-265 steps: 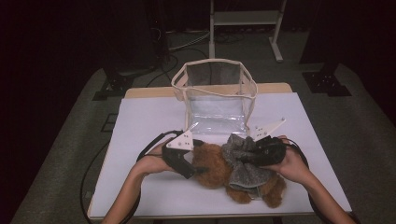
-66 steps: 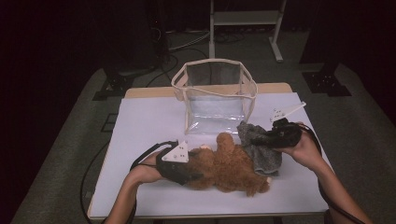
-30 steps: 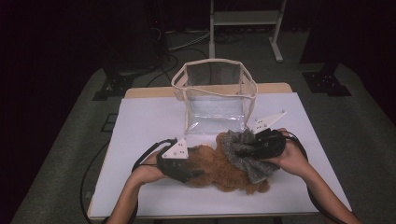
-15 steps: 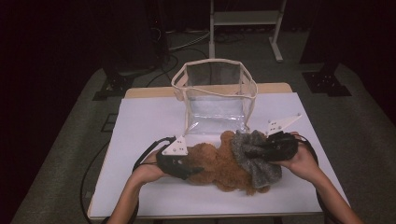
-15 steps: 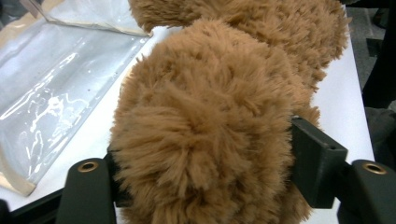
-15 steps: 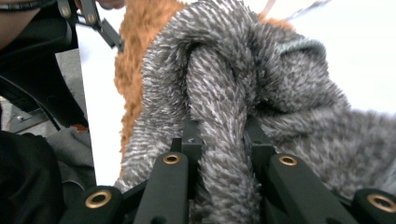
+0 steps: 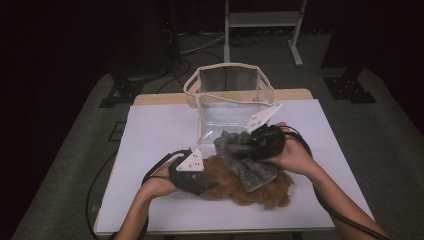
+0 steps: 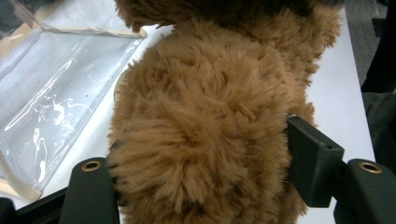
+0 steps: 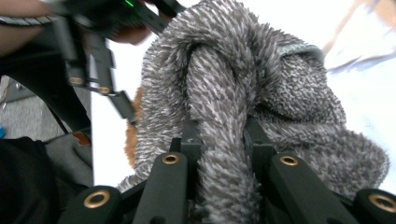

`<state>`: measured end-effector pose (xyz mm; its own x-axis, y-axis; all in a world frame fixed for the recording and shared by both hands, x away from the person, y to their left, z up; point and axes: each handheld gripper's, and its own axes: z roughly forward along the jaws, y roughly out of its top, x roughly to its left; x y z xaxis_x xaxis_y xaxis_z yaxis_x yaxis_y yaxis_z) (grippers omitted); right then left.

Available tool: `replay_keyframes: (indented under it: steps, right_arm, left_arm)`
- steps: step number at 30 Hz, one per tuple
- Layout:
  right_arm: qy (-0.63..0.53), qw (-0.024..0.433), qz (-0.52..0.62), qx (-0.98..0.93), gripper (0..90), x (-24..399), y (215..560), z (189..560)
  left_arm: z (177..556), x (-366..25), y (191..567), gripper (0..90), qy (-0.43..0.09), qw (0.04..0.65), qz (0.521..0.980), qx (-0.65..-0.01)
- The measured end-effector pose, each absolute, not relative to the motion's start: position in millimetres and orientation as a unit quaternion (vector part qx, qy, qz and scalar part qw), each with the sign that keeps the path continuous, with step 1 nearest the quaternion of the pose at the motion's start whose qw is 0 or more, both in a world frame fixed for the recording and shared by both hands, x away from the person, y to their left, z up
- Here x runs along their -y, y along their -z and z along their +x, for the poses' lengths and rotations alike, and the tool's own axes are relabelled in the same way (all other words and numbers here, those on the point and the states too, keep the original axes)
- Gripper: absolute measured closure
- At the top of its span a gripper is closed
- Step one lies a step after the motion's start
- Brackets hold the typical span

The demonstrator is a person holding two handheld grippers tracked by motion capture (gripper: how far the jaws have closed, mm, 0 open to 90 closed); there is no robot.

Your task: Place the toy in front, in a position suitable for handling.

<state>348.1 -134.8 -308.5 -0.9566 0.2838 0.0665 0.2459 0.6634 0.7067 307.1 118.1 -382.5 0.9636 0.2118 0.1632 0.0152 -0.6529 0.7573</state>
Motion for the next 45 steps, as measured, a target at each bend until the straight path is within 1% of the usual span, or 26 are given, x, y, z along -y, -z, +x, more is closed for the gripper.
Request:
replay_keyframes:
  steps: [3,6,8,13,17,20,24,29,32,36,43,45]
  right_arm:
    - [-0.361,0.019,0.155,-0.919,74.1,126.6,326.6,360.5]
    - [-0.357,0.005,0.183,-0.916,74.2,134.7,338.4,370.1]
    - [-0.363,0.002,0.193,-0.911,74.2,143.7,340.0,373.4]
    - [-0.371,0.015,0.219,-0.902,74.3,164.8,339.8,375.6]
    - [-0.383,0.015,0.217,-0.898,74.3,170.7,335.4,368.3]
    - [-0.391,0.016,0.203,-0.898,74.3,165.2,328.0,362.8]
    - [-0.394,0.007,0.172,-0.903,74.2,145.6,323.2,355.8]
    - [-0.388,-0.002,0.150,-0.910,74.1,123.1,329.8,351.6]
    - [-0.368,0.004,0.149,-0.918,74.2,120.7,338.5,352.9]
    - [-0.363,-0.004,0.163,-0.917,74.5,129.1,346.5,355.7]
    - [-0.375,-0.015,0.182,-0.909,74.7,140.7,352.1,355.8]
    - [-0.380,-0.016,0.184,-0.906,74.7,143.4,353.0,356.3]
  left_arm:
    - [305.6,-119.1,383.9,33.0,-0.117,0.411,0.902,-0.061]
    - [305.8,-119.3,384.6,33.0,-0.116,0.411,0.902,-0.060]
    - [306.2,-119.1,384.9,33.0,-0.113,0.414,0.901,-0.062]
    - [306.0,-119.1,384.5,32.9,-0.113,0.413,0.901,-0.064]
    - [307.4,-119.5,383.9,33.3,-0.114,0.414,0.901,-0.061]
    - [308.3,-119.4,384.0,33.8,-0.113,0.417,0.900,-0.064]
    - [308.3,-119.3,383.9,33.8,-0.113,0.419,0.899,-0.063]
    - [307.6,-119.6,384.4,33.7,-0.111,0.422,0.897,-0.062]
    - [308.4,-120.8,386.0,33.6,-0.107,0.426,0.896,-0.063]
    - [311.4,-123.7,388.0,30.7,-0.099,0.437,0.891,-0.072]
    - [318.8,-133.5,390.9,20.1,-0.088,0.447,0.885,-0.094]
    - [320.2,-136.5,392.6,20.9,-0.079,0.453,0.882,-0.100]
